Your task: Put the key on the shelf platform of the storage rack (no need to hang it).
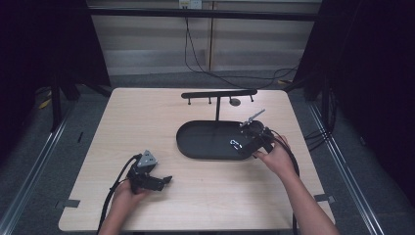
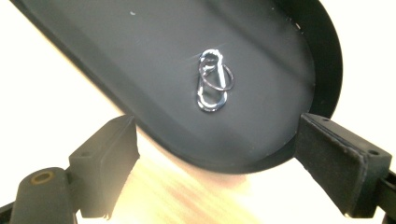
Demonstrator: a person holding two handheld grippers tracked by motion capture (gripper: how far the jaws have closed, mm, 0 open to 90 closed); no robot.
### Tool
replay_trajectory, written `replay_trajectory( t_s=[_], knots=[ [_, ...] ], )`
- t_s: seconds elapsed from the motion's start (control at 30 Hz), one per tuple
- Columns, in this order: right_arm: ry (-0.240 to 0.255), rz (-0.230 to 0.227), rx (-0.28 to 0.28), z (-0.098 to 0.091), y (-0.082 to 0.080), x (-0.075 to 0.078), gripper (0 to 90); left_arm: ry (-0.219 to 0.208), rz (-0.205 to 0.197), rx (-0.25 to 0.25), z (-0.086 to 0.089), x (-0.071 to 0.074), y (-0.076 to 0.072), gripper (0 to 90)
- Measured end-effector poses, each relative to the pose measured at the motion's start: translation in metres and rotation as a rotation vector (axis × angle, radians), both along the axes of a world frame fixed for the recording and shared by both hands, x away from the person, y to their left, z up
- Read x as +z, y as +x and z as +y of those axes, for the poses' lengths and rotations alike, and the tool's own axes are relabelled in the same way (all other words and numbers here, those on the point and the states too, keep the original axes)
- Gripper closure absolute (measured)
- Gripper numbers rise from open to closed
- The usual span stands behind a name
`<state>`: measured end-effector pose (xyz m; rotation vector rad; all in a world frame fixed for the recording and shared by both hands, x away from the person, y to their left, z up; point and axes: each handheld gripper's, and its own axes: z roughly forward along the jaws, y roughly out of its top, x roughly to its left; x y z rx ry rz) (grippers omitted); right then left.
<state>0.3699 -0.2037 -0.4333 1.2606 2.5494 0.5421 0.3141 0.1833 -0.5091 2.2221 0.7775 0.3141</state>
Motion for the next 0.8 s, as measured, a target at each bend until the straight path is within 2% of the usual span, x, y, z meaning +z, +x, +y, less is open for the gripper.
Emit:
replay_trajectory(
  t_s=[0.2, 0.8],
  knots=[
    [0.004, -0.004, 0.014, -0.004, -0.007, 0.002, 13.1, 0.001, 0.0, -0.001, 0.0, 0.0, 0.0, 14.6],
    [0.032, -0.004, 0.006, -0.023, -0.031, -0.001, 13.5, 0.0, -0.001, -0.001, 0.0, 0.0, 0.0, 14.6]
  ],
)
